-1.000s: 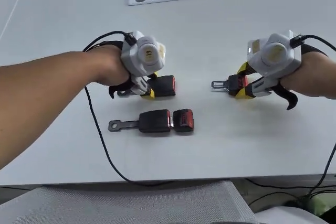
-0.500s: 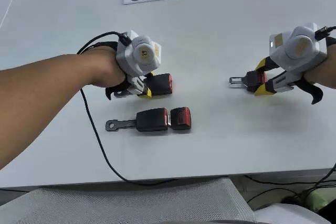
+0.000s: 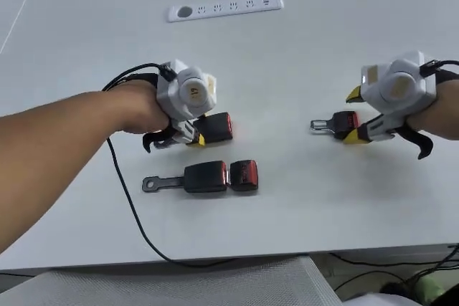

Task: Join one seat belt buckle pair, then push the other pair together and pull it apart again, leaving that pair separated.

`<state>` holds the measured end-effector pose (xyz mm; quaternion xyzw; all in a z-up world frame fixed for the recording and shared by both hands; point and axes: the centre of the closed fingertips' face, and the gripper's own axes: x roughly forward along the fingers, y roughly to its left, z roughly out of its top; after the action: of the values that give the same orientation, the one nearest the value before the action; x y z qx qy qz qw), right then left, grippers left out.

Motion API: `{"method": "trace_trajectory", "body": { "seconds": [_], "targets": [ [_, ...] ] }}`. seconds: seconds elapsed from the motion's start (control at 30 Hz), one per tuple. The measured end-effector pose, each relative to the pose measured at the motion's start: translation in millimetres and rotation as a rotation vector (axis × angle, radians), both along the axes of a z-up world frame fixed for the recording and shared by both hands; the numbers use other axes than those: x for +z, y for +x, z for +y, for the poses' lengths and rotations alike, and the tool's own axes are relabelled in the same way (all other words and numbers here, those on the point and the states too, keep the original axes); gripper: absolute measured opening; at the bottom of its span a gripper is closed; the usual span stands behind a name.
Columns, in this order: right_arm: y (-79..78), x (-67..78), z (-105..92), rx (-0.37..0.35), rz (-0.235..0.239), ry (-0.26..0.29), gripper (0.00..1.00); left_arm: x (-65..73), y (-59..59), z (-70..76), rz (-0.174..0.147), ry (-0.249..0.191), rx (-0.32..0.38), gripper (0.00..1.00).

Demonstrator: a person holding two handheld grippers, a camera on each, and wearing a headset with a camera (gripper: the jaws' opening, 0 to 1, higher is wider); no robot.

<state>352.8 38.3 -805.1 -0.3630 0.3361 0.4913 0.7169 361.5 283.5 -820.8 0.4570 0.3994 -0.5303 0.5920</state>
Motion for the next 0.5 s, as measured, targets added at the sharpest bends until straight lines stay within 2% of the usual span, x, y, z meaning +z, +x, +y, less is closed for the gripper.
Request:
{"method": "trace_trajectory", "body": {
  "seconds": [0.07,0.1,0.17,0.27,0.37,0.43,0.5],
  "targets": [
    [-5.9,7.3,1.3,-0.026,-0.010,0.028,0.48,2.3,-2.6,5.0,-0.016,0.003,-0.009,0.35],
    [-7.3,8.8,0.9,-0.031,-0.015,0.031,0.49,6.8,-1.7,6.2,-0.032,-0.021,0.010,0.36],
    [-15.7,15.6,2.4,-0.063,-0.014,0.064,0.49,15.6,-1.9,9.1,-0.042,-0.073,0.078,0.39],
    [-29.7,25.2,3.1,-0.113,-0.027,0.108,0.51,28.6,-4.4,15.4,-0.068,-0.126,0.129,0.41],
    [-42.8,32.3,3.1,-0.158,-0.040,0.139,0.55,45.9,-15.5,27.5,-0.103,-0.186,0.193,0.46],
    [-54.7,37.3,6.4,-0.155,-0.039,0.165,0.57,54.5,-29.1,36.2,-0.112,-0.211,0.214,0.50],
    [-63.6,40.9,8.3,-0.160,-0.035,0.181,0.56,58.1,-40.9,45.7,-0.119,-0.214,0.227,0.57]
  ]
}}
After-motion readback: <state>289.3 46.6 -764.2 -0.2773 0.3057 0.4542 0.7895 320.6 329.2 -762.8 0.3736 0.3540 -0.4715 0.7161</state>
